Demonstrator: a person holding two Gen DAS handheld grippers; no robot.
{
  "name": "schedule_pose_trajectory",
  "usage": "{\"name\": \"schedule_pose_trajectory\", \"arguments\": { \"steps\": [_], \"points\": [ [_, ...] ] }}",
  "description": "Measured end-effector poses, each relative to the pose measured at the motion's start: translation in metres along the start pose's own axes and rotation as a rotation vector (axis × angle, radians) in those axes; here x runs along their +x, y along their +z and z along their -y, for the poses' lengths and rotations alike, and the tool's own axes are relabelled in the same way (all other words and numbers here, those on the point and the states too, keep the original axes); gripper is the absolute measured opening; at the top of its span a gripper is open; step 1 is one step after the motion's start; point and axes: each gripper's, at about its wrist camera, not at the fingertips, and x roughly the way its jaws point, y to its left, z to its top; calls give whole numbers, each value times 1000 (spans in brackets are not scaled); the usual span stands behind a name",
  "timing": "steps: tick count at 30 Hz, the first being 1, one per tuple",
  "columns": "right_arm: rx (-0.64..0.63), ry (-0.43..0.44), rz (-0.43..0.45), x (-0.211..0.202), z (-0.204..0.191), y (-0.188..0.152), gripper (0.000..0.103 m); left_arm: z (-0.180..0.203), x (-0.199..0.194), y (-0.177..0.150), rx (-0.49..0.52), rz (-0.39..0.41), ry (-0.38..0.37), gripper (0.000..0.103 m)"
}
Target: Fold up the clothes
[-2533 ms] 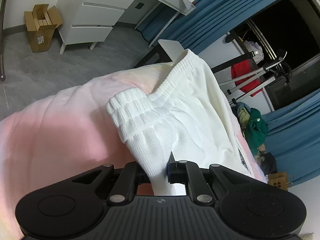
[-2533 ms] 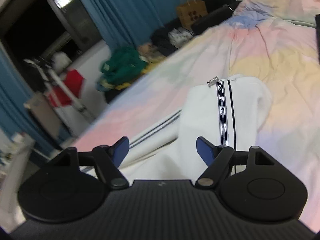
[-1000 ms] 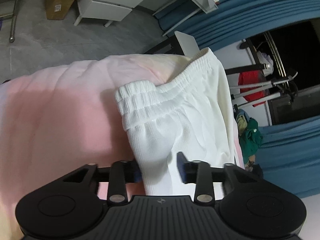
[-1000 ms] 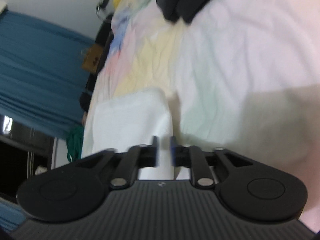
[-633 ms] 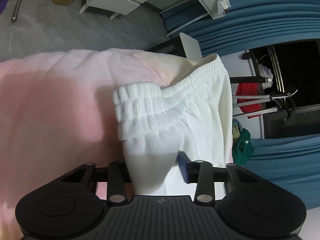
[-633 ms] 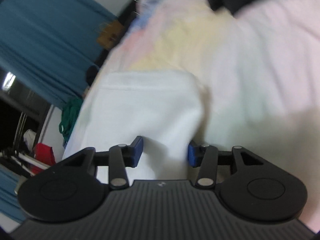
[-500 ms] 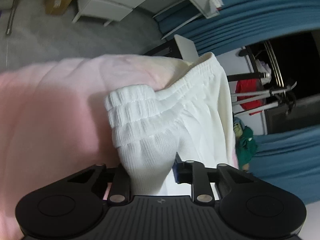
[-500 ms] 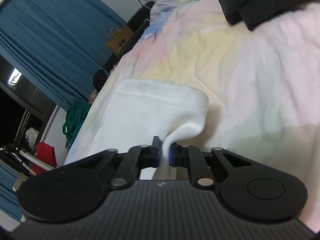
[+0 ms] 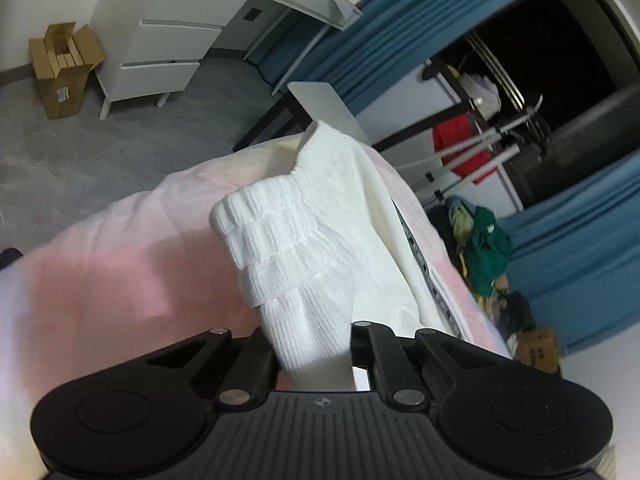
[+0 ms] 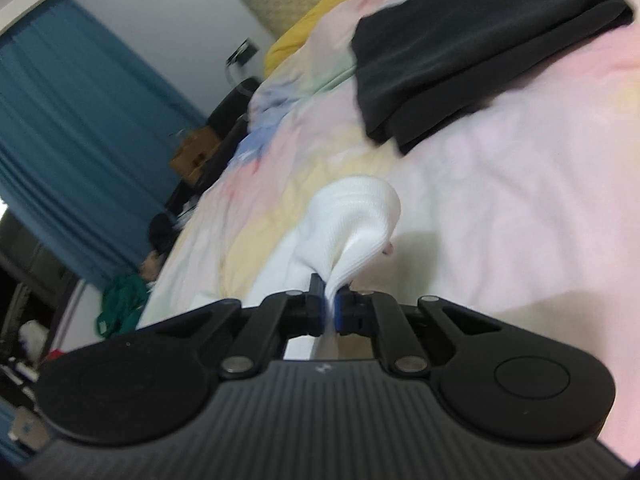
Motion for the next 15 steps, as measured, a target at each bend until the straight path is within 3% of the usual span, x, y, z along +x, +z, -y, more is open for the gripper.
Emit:
{"name": "schedule_pose_trajectory", "arguments": {
  "steps": [4,7,10,13,15],
  "points": [
    [-50,-136,-26,3,17,2,8,-13,-10,-17,68,-69,103,8],
    [41,-183,-122,18,44,-1,8,-33,8,-22,52,-155,169,8],
    [120,-165,-158,22,64,-2,8,-42,20,-20,62,-197,172,9],
    [91,-157,-151,18,58,-2,10,-42,19,-17,94,-206,147,11],
    [75,-148,-140,14,51,0,12,-36,12,-20,163,-198,150,18]
  ]
}}
